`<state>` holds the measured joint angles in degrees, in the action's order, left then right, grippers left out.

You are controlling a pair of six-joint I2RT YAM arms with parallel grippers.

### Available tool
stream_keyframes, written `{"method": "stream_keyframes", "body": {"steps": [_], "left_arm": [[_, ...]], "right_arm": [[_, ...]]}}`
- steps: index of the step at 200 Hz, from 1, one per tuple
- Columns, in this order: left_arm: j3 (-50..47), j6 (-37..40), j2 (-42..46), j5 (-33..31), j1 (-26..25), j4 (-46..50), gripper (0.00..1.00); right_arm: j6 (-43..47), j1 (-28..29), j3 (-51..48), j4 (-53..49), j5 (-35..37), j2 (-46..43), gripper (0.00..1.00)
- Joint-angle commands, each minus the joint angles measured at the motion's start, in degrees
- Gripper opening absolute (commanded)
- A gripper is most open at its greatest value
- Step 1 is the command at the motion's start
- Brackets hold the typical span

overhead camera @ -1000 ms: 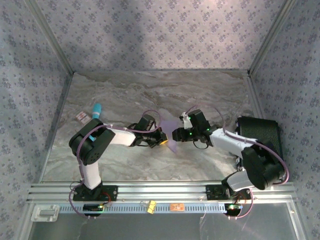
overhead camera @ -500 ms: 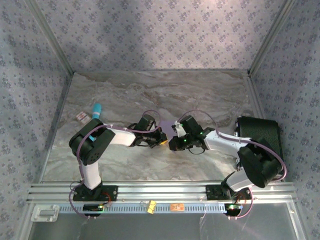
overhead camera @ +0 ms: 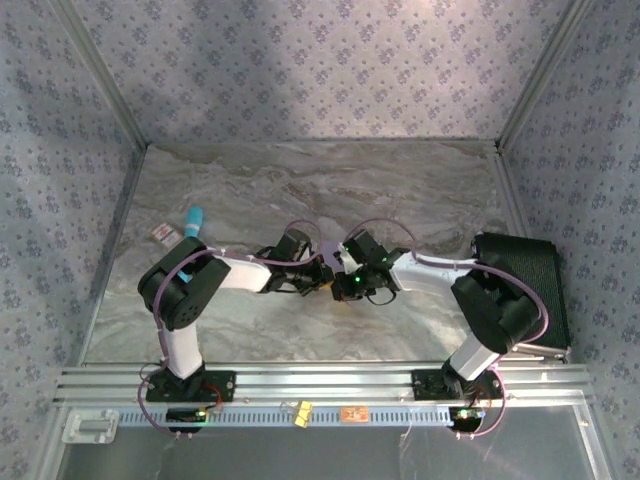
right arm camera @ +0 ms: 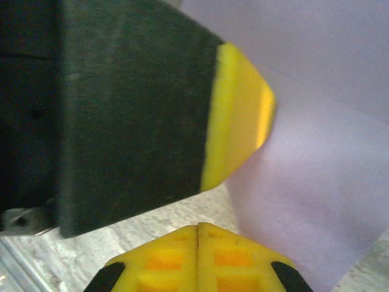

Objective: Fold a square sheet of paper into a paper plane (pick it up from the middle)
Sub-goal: Third fold the triangle at the center of the table.

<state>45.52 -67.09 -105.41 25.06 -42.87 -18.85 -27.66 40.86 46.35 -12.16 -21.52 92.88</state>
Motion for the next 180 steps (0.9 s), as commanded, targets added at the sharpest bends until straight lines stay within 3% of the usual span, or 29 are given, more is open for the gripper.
{"method": "stream_keyframes", "body": {"steps": [1,100,180], "left_arm": [[-1.0,1.2,-0.7,-1.9,-0.3,4.1,0.02],[-1.5,1.2,-1.0,-2.2,-0.3,4.5,0.02],[-1.2,1.3,-1.5,-2.4,-0.1,5.1,0.02]], "right_arm": [[0.1,-0.2,0.5,-3.4,2.1,1.1,0.05],[-3.4,-3.8,-8.5,5.3,-5.9,-2.1,0.06],[-5.3,-4.6,-13.8,6.5,-7.8,-6.3,0.07]]}}
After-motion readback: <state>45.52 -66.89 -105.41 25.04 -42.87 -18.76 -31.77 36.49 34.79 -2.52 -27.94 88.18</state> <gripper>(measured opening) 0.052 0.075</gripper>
